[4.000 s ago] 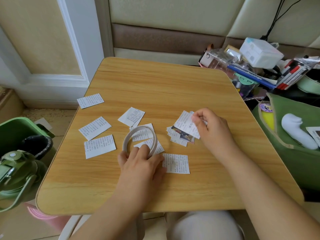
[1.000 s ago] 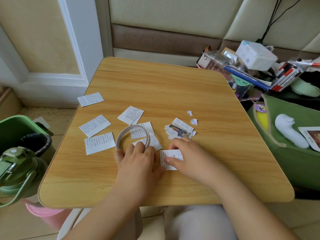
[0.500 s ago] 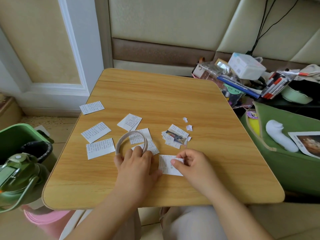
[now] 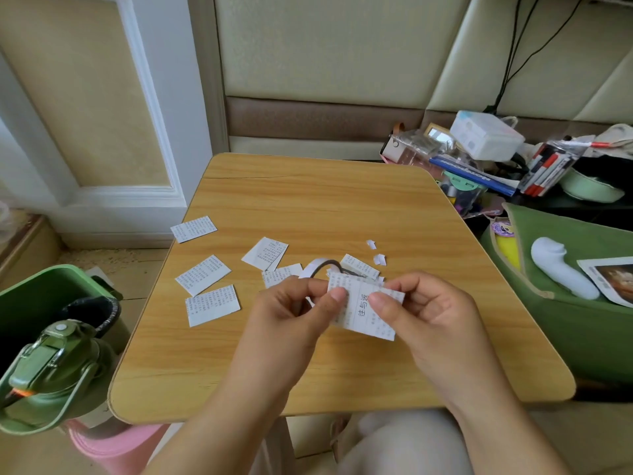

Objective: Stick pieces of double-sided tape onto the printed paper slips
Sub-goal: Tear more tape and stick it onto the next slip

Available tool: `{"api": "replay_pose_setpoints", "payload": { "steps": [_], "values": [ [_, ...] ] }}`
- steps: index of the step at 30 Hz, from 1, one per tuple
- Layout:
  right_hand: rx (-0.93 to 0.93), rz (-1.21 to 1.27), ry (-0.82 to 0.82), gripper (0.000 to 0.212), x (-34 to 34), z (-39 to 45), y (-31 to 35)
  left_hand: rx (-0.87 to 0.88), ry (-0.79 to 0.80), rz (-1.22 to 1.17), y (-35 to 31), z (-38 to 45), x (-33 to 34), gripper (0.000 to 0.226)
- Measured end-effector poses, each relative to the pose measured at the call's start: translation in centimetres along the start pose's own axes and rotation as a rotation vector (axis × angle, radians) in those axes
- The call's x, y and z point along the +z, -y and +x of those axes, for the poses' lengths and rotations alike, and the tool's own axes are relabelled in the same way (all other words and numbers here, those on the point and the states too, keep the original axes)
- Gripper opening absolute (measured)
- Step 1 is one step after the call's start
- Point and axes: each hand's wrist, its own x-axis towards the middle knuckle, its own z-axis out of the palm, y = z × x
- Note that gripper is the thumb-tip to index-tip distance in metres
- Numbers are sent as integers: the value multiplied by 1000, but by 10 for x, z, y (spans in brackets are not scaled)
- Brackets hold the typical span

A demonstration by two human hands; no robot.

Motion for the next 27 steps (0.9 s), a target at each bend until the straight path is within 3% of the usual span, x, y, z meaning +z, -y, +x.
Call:
{"api": "replay_pose_setpoints", "payload": {
  "steps": [4, 13, 27],
  "values": [
    [-12, 106, -68, 3, 3, -8, 9, 4, -16, -94, -4, -7, 3, 25],
    [-2, 122, -266, 14, 12, -21, 13, 43, -77, -101, -9, -15, 12, 31],
    [5, 93, -332, 20, 14, -22, 17, 45, -68, -67, -16, -24, 15, 32]
  ]
}}
